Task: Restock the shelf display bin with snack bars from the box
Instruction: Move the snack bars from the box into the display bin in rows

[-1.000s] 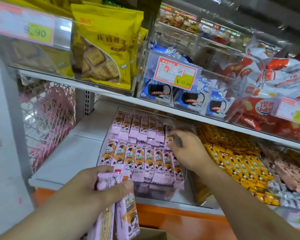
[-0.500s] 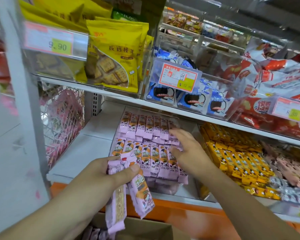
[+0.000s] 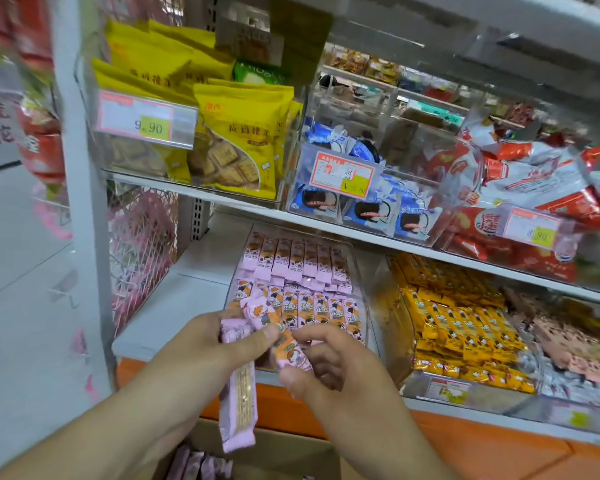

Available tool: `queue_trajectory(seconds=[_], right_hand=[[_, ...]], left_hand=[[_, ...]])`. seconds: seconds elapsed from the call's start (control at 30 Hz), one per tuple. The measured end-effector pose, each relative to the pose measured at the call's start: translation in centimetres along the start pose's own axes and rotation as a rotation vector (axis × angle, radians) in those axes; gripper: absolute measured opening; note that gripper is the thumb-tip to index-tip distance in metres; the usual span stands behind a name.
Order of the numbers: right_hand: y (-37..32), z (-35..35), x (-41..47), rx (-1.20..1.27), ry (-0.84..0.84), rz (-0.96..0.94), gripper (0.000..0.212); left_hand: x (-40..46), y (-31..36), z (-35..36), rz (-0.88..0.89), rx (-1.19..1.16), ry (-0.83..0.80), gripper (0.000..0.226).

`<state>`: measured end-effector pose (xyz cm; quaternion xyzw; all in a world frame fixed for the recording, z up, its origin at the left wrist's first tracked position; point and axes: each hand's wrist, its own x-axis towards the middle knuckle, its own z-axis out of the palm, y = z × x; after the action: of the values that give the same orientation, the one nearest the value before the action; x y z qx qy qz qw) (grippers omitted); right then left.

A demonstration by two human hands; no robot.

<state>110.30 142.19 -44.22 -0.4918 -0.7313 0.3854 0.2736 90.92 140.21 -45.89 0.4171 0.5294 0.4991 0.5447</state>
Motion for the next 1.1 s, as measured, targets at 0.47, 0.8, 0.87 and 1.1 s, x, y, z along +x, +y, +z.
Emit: queue_trajectory(seconds=[0.47,0.8,0.87,1.1], right_hand=[[-0.3,-2.7,0.4,-0.498,-0.166,-0.374,0.102],[1.9,-4.4,2.6,-0.376,-0.106,-0.224,0.087],[3.2,-5.8,5.1,-0.348,-0.009,-0.179,0.083],[6.5,-9.3,14.8,-0.52,0.073,0.021,0.039]], left_hand=[[0.5,1.1,0.6,-0.011,0.373,-0.105,0.045],[1.5,1.0,1.4,-0.061,0.328,-0.091,0.034],[1.7,0.7,1.3,-0.082,0.324,-0.012,0.03],[2.1,1.1,1.5,-0.121,0.453,-0.035,0.041]])
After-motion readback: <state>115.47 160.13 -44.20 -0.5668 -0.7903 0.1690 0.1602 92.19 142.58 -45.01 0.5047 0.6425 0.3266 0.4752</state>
